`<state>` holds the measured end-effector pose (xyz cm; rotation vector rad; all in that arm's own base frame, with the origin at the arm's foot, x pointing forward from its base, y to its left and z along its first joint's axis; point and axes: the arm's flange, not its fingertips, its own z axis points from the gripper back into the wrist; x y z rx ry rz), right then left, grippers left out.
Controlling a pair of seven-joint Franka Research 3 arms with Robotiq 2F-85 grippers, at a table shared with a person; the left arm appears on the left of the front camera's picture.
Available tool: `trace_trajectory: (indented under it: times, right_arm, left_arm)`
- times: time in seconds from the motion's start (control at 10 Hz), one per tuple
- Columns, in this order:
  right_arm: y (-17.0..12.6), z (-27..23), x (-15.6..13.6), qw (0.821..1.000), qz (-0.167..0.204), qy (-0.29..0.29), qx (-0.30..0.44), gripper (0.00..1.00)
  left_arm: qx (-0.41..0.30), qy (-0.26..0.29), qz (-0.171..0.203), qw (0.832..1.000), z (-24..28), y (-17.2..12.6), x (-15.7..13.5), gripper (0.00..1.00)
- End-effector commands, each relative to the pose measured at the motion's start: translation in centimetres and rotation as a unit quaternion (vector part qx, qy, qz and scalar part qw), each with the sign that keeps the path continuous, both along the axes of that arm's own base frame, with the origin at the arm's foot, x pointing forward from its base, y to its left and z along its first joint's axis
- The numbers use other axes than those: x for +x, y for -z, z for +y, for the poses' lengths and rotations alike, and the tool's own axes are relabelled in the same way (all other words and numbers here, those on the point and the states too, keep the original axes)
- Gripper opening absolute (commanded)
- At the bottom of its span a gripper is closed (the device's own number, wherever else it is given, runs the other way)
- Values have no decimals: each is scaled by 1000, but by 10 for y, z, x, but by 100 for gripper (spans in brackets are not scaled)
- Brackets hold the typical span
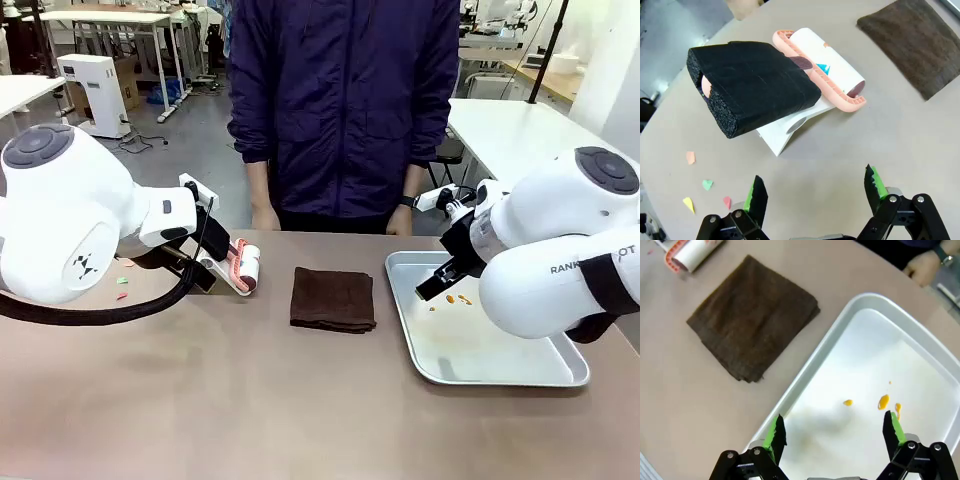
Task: Clean the surface of the table.
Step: Hold the Lint Roller with your left hand and the towel with your right hand.
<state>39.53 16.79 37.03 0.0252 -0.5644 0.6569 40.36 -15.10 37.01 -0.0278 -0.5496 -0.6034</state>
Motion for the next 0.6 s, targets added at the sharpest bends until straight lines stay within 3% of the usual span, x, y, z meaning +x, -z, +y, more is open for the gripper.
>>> trace_trajectory:
  times: [0.0, 0.5]
  right_arm:
    - [0, 0, 0, 1000, 0, 0, 0, 100]
    - [0, 0, 0, 1000, 0, 0, 0, 100]
  left_arm:
    - [0, 0, 0, 1000, 0, 0, 0, 100]
    - [0, 0, 0, 1000, 0, 0, 0, 100]
